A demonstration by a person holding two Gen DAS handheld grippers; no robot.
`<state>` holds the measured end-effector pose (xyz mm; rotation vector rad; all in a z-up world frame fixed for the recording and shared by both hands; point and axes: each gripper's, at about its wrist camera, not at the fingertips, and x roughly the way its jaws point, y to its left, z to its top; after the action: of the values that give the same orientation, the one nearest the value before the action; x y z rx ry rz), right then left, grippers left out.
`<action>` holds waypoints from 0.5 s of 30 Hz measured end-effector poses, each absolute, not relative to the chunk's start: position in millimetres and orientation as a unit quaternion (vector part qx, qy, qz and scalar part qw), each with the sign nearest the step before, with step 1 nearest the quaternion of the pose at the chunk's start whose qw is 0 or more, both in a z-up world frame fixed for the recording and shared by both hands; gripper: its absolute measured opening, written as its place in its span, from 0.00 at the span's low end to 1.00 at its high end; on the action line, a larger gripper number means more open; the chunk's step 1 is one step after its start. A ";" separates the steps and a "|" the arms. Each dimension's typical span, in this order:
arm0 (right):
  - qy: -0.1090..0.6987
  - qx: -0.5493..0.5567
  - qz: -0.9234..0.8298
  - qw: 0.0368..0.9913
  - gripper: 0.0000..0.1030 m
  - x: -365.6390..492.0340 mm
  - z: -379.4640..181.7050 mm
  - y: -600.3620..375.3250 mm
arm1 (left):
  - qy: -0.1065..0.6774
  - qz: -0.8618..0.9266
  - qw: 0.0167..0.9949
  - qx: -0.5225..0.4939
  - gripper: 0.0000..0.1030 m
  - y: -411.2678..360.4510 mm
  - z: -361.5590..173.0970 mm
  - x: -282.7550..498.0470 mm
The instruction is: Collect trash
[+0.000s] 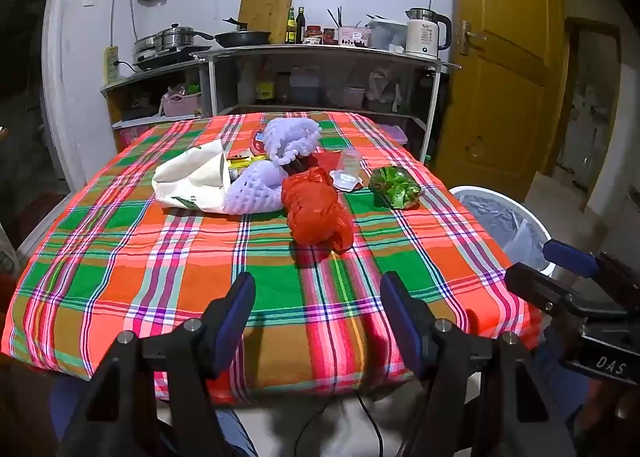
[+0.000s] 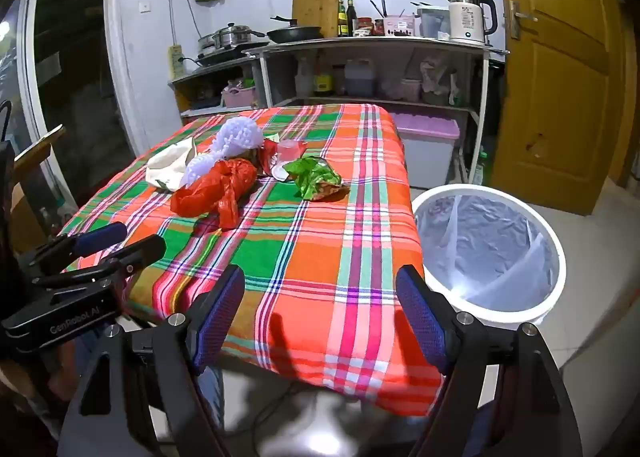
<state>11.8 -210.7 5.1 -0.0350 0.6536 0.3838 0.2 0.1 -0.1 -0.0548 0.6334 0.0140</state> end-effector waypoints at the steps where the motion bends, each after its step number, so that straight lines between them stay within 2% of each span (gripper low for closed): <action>1: 0.319 -0.016 0.188 0.929 0.76 11.7 5.3 -211.0 | 0.311 0.007 0.950 -0.027 0.65 0.0 0.1 0.2; 15: 0.318 -0.017 0.187 0.929 0.76 13.7 6.5 -210.6 | 0.307 0.005 0.951 -0.027 0.65 -3.6 -0.2 1.1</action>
<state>13.7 -210.6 6.5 -0.0338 0.6511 0.3840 1.1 -3.6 -0.2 -0.0559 0.6247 0.0111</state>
